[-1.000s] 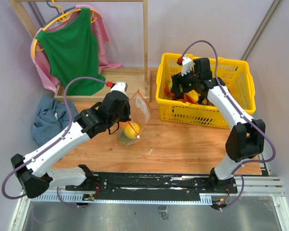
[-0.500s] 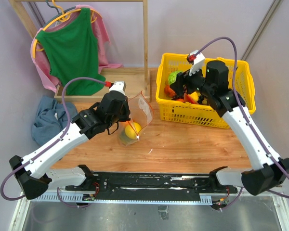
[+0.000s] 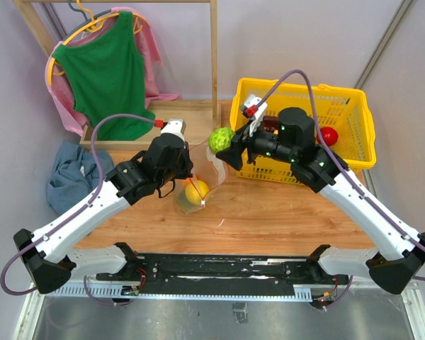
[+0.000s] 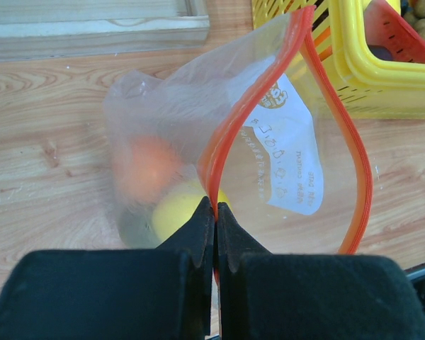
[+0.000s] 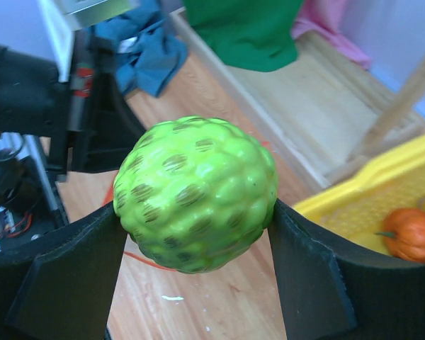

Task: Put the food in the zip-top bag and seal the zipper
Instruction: Place the fake fruit in the zipper food storage bag.

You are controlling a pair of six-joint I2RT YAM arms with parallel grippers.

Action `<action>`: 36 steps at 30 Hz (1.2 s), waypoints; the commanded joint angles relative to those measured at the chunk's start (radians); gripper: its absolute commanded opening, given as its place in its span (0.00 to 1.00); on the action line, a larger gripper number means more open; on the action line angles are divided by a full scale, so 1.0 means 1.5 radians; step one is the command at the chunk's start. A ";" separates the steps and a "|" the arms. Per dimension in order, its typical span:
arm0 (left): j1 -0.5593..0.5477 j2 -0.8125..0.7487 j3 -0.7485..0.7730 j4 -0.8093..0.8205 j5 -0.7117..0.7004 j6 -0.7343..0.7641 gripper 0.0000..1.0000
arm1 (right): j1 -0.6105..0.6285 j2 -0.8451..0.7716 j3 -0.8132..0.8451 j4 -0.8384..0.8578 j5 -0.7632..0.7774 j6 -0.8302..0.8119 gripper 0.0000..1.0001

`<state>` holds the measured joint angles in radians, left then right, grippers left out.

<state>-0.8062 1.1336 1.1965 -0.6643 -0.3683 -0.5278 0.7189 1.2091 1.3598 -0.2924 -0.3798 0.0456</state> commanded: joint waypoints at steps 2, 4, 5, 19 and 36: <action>0.003 -0.029 -0.002 0.029 0.003 -0.008 0.00 | 0.054 0.049 -0.012 0.019 -0.015 0.004 0.30; 0.003 -0.032 -0.003 0.029 0.005 -0.007 0.00 | 0.064 0.069 -0.016 0.020 -0.006 0.003 0.33; 0.003 -0.033 -0.003 0.029 0.006 -0.008 0.00 | 0.065 0.079 -0.017 0.020 -0.003 0.002 0.35; 0.003 -0.042 -0.016 0.036 0.038 -0.016 0.00 | 0.067 0.123 -0.028 0.049 0.097 0.013 0.87; 0.003 -0.039 -0.018 0.012 0.009 -0.069 0.00 | 0.066 0.089 -0.001 -0.055 0.212 0.046 0.89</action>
<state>-0.8062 1.0908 1.1664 -0.6533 -0.3244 -0.6041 0.8089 1.3666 1.3266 -0.2768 -0.1768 0.0647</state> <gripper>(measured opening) 0.011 0.911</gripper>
